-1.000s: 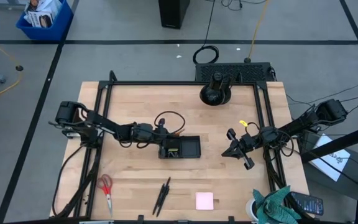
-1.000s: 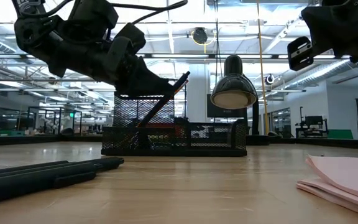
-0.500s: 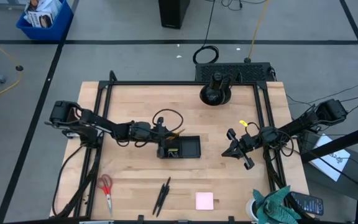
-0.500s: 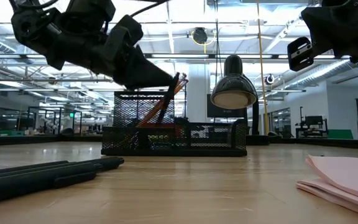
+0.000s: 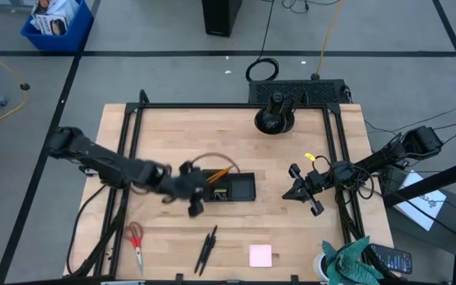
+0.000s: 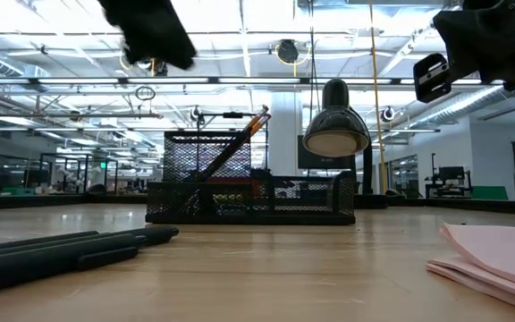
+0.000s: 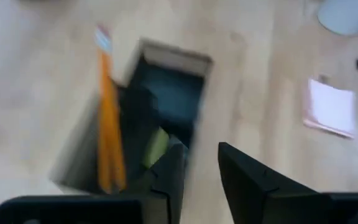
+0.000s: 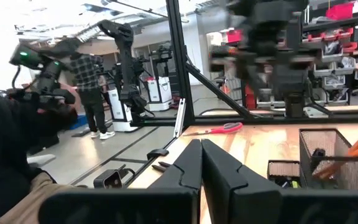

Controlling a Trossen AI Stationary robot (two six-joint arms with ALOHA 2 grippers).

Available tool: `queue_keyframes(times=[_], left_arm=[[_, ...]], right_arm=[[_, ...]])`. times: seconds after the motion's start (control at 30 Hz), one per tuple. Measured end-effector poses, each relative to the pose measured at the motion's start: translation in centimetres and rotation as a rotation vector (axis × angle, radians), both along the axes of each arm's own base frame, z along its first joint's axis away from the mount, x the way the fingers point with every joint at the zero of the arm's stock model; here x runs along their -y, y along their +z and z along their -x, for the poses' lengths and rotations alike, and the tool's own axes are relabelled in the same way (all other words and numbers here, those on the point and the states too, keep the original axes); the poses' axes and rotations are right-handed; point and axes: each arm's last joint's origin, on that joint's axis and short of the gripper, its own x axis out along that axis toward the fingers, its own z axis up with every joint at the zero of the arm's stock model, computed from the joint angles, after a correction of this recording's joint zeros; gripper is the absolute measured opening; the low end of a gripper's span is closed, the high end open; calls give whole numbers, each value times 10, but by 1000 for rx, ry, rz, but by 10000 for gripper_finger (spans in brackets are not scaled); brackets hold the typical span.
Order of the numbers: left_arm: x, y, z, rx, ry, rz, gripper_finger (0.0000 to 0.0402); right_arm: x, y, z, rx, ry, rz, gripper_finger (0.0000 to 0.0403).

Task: Pick and place office supplies into organizer
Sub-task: Put the black pen into the black desk organizer

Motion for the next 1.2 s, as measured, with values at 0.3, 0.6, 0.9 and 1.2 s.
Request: queue_keyframes(times=[0.3, 0.6, 0.9, 1.2], left_arm=[[97, -27, -19, -131, 115, 205, 68], [145, -90, -41, -353, 190, 340, 67], [153, -105, -38, -424, 248, 351, 67], [146, -108, -33, -454, 300, 282, 67]], right_arm=[[0, -2, 0, -17, 0, 5, 0], [0, 1, 0, 8, -1, 5, 0], [0, 1, 0, 11, -1, 4, 0], [0, 3, 1, 29, -1, -1, 0]])
